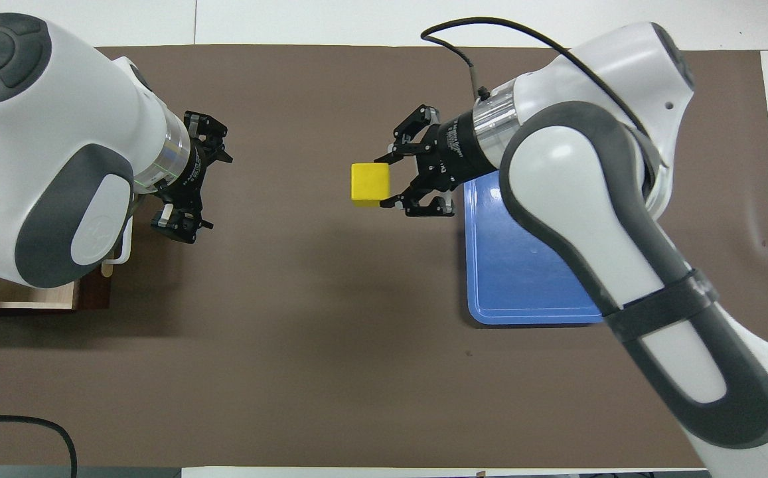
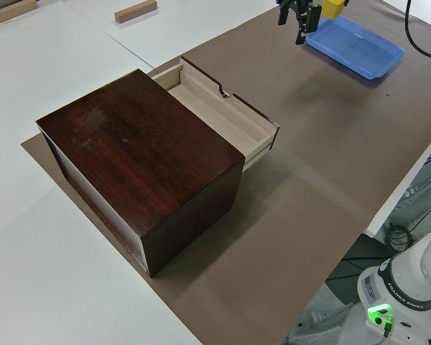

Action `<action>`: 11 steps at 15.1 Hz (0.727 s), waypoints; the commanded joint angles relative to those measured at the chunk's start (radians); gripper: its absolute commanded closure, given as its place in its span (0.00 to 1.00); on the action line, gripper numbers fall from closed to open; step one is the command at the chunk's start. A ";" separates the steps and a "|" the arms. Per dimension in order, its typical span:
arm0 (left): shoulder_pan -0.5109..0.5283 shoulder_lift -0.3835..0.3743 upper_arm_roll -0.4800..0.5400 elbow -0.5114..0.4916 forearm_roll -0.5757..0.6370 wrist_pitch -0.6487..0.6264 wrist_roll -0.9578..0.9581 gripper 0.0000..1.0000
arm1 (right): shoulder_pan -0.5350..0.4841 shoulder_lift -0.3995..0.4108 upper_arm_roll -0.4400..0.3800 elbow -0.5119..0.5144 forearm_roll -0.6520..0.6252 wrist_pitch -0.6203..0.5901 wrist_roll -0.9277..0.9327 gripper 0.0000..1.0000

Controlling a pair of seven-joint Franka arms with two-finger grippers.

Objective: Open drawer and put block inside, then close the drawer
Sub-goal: 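Lift the cube with the right gripper while the left gripper approaches, then pass the yellow cube from the right gripper into the left gripper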

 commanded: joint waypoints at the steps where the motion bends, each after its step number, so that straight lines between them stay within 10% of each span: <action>1: -0.056 -0.009 0.015 -0.001 -0.012 0.003 -0.169 0.00 | 0.048 0.017 -0.001 0.002 0.028 0.076 0.065 1.00; 11: -0.178 0.102 0.018 0.089 0.038 -0.015 -0.334 0.00 | 0.124 0.020 -0.001 -0.041 0.048 0.172 0.073 1.00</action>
